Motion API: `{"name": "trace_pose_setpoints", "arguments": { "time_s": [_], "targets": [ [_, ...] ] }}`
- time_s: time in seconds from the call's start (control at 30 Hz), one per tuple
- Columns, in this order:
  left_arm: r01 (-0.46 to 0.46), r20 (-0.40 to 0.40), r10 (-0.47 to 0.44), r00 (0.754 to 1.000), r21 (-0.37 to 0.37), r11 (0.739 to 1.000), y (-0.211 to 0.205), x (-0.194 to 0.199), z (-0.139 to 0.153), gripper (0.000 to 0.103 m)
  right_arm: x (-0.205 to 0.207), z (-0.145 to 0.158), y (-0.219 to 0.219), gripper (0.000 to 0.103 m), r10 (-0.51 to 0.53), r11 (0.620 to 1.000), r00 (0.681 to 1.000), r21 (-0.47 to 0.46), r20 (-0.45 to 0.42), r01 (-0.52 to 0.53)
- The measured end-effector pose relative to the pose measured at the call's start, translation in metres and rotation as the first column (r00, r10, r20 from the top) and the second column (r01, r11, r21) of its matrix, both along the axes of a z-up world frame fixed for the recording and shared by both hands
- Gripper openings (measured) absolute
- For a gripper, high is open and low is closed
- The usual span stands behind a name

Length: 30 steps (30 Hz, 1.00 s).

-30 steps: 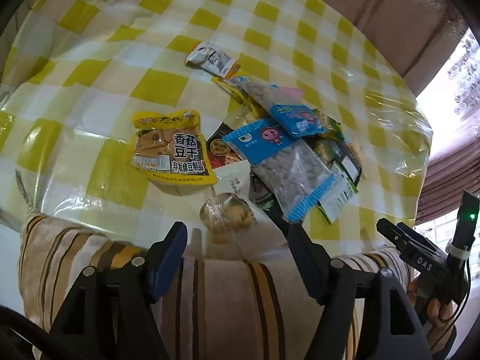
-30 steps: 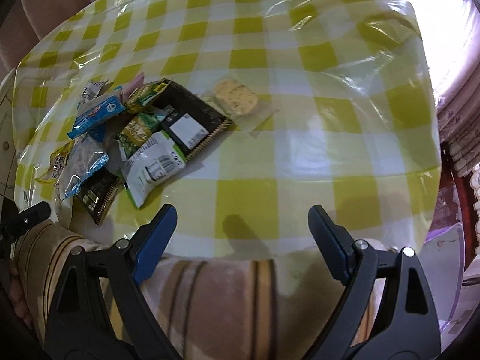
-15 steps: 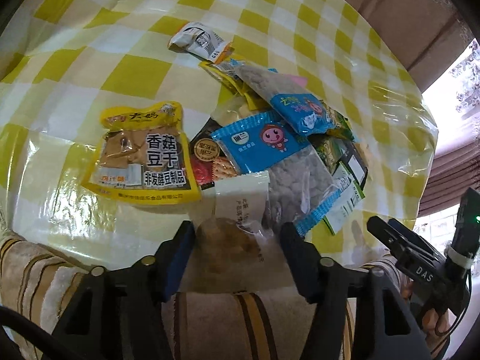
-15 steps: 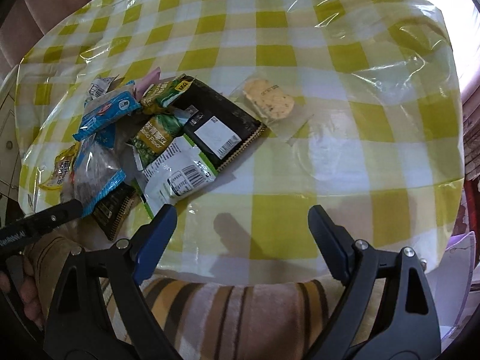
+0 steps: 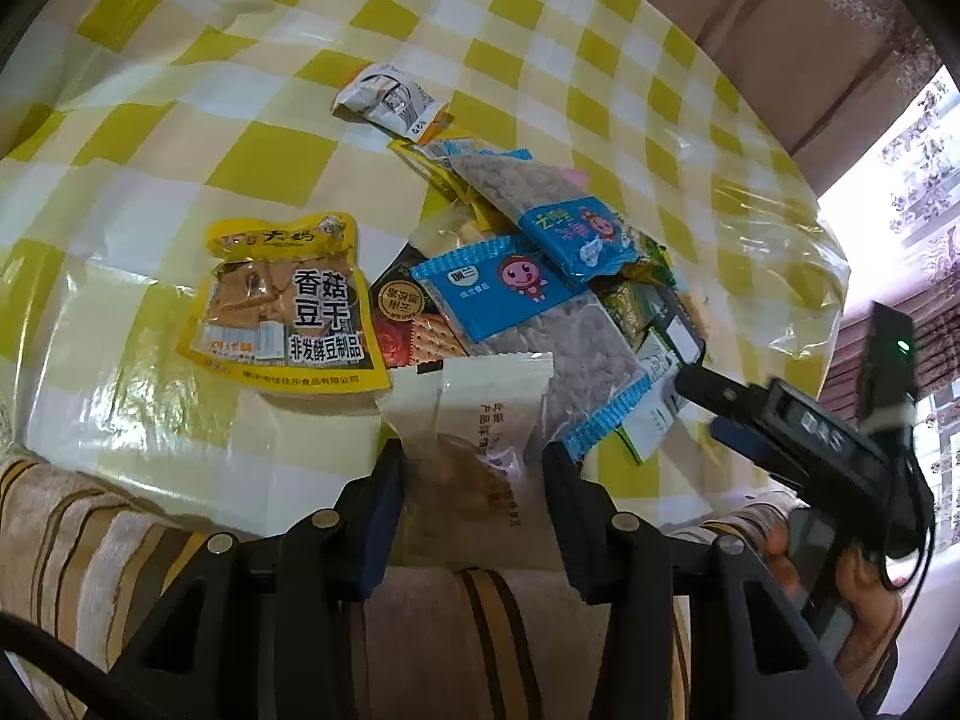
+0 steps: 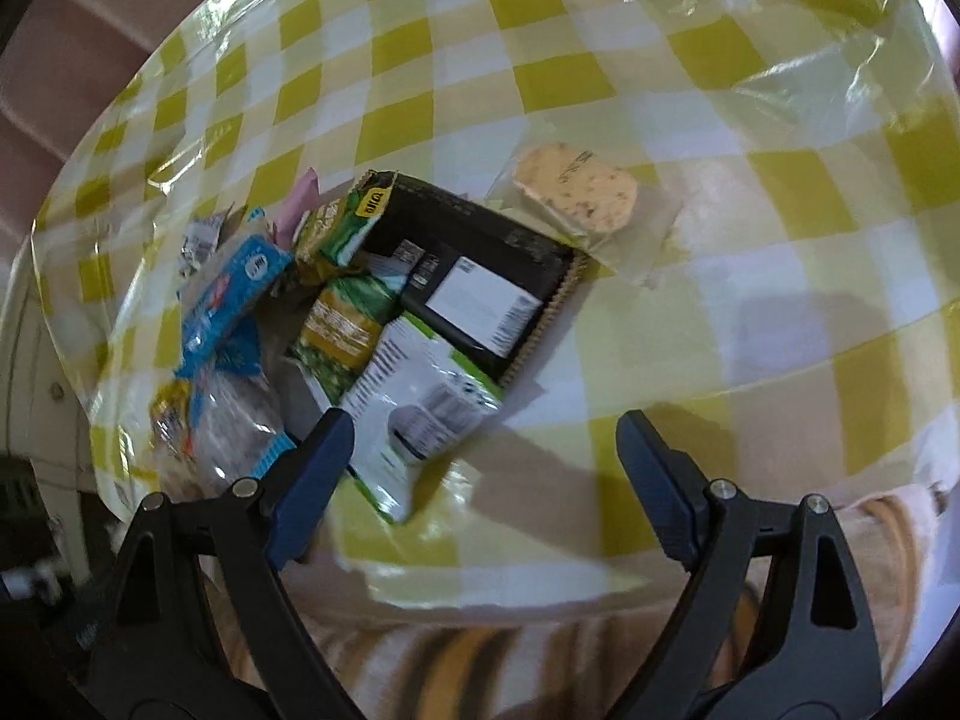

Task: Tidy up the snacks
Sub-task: 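Grasp a white packet with the left tool while the right tool grasps the green-and-white packet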

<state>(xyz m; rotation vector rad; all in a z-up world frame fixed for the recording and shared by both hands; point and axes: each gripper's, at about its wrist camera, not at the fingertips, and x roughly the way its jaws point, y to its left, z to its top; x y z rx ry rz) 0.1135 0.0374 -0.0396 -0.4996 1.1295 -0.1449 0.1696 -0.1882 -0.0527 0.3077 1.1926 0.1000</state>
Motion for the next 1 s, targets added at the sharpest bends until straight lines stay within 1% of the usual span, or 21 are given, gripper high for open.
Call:
{"name": "trace_pose_setpoints", "arguments": {
  "time_s": [0.13,0.37,0.43,0.53,0.6,0.67,0.8,0.9,1.0],
  "targets": [
    [-0.014,0.033,0.015,0.999,-0.028,1.0,0.006,-0.013,0.006,0.045,0.01,-0.006,0.005,0.091,-0.036,0.999,0.999,0.026,-0.032,0.037],
    [-0.026,0.099,0.031,0.995,-0.053,0.998,0.008,-0.031,0.017,0.045,0.018,-0.007,0.015,0.091,-0.046,0.999,0.999,-0.03,-0.028,0.045],
    [-0.031,0.113,0.037,0.993,-0.058,0.998,0.008,-0.037,0.019,0.045,0.02,-0.008,0.02,0.089,-0.042,0.997,0.999,-0.066,-0.028,0.04],
    [-0.041,0.131,0.05,0.99,-0.07,0.997,0.008,-0.043,0.022,0.045,0.021,-0.008,0.027,0.081,-0.028,0.994,0.999,-0.107,-0.016,0.026],
    [-0.05,0.145,0.061,0.988,-0.081,0.996,0.009,-0.047,0.025,0.045,0.02,-0.006,0.03,0.067,-0.015,0.994,1.0,-0.104,-0.003,0.015],
    [-0.058,0.156,0.071,0.985,-0.091,0.994,0.01,-0.05,0.027,0.045,0.019,-0.006,0.032,0.059,-0.001,0.995,1.0,-0.095,0.007,0.002],
    [-0.068,0.178,0.086,0.98,-0.107,0.992,0.011,-0.057,0.031,0.044,0.015,-0.007,0.027,0.055,-0.013,0.998,1.0,-0.067,0.011,0.014],
    [-0.065,0.189,0.084,0.978,-0.103,0.992,0.01,-0.061,0.034,0.044,0.007,-0.004,0.02,0.054,-0.017,0.999,1.0,-0.05,0.014,0.018],
    [-0.062,0.201,0.08,0.976,-0.096,0.993,0.007,-0.064,0.038,0.044,-0.001,0.002,0.01,0.054,-0.029,0.999,0.999,-0.033,0.042,0.03]
  ]
}}
